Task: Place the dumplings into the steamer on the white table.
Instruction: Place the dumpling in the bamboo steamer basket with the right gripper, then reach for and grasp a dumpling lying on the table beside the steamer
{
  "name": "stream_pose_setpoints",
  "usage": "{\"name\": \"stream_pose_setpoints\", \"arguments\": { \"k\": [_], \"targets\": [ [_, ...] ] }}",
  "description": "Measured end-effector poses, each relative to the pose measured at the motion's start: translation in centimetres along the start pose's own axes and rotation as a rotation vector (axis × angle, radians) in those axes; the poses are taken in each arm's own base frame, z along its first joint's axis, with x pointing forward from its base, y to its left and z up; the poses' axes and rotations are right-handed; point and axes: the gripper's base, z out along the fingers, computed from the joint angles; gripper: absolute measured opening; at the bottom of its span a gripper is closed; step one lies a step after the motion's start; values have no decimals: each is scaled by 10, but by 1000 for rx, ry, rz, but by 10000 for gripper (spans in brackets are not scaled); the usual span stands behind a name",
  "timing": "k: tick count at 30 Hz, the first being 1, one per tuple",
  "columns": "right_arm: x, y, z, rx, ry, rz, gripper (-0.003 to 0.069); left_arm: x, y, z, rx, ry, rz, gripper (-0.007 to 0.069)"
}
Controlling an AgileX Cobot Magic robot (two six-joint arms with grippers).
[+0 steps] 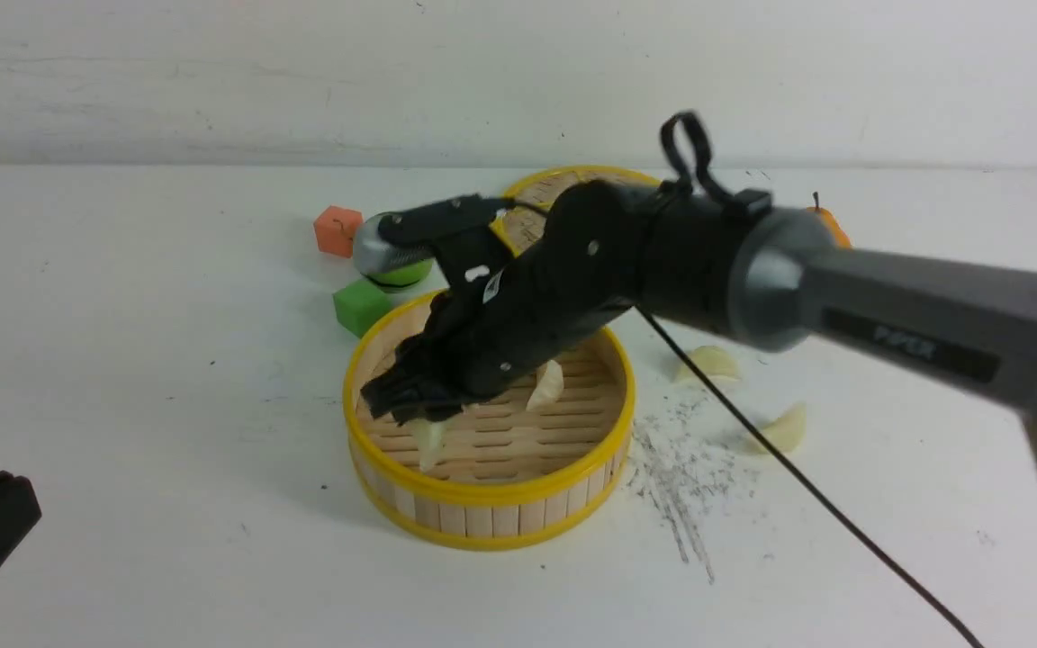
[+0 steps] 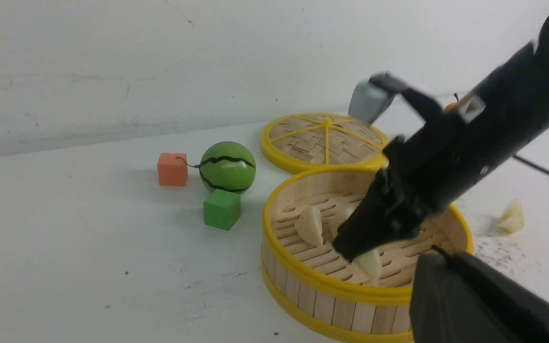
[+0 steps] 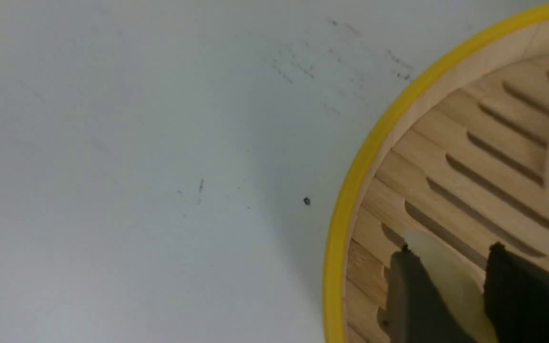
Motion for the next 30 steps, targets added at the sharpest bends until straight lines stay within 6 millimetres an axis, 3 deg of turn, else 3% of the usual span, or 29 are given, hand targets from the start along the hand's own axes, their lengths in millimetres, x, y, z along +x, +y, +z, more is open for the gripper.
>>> {"name": "stream_pose_setpoints", "arguments": {
  "k": [3, 10, 13, 20, 23, 25, 30],
  "targets": [
    [10, -6, 17, 8, 32, 9, 195, -1, 0, -4, -2, -18, -1, -13],
    [10, -7, 21, 12, 26, 12, 201, -2, 2, -15, -7, -59, -2, -11],
    [10, -7, 21, 13, 25, 11, 253, -2, 2, -16, -8, -64, -2, -11],
    [6, -6, 13, 13, 9, 5, 454, -2, 2, -16, -9, -61, -2, -11],
    [-8, -6, -11, 16, -34, -2, 489, -2, 2, -16, -11, -56, -2, -9],
    [-20, -11, -38, 38, -71, -21, 494, -1, 2, -16, -14, -46, -2, -9],
    [-38, -54, -113, 162, -119, 10, 490, 0, 3, -16, -22, -36, 9, -6]
  ]
}}
